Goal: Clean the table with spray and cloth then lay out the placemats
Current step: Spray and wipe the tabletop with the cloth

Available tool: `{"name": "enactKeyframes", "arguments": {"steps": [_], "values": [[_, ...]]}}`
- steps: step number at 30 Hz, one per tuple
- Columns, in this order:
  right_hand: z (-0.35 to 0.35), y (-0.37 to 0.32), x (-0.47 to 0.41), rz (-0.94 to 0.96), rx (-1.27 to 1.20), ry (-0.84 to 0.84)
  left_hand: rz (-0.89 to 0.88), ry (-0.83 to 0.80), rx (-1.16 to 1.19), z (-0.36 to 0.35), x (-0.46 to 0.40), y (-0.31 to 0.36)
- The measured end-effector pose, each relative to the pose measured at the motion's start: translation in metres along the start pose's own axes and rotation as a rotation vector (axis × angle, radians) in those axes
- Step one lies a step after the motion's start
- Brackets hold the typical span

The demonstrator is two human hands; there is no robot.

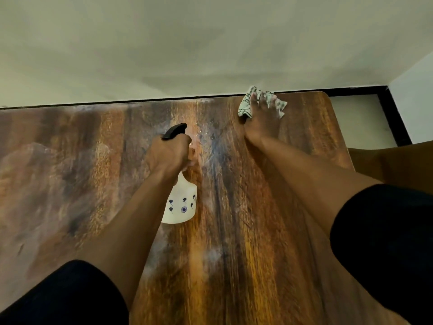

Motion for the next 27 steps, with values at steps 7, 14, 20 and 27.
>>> {"name": "enactKeyframes", "arguments": {"steps": [7,14,20,27], "values": [[-0.03,-0.126,0.033,0.399,0.083,-0.043,0.02,0.123,0.03,0.031,-0.012,0.005],[-0.047,-0.174,0.049,0.735,0.13,-0.146,0.056,0.155,0.006,0.054,-0.032,0.003],[-0.011,-0.076,-0.011,0.295,0.055,0.027,-0.021,0.093,0.063,0.055,-0.027,0.016],[-0.014,-0.058,-0.026,0.061,0.066,0.029,-0.034,0.043,0.042,0.06,-0.026,0.011]]}}
Point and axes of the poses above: each hand's wrist, its own x-axis away from the middle knuckle, its own z-axis out of the back of the hand, y = z × x, the point moved 7 cm from there along -x, towards the middle knuckle, and after that the axes turned 5 degrees about x, right-handed, at the moved point
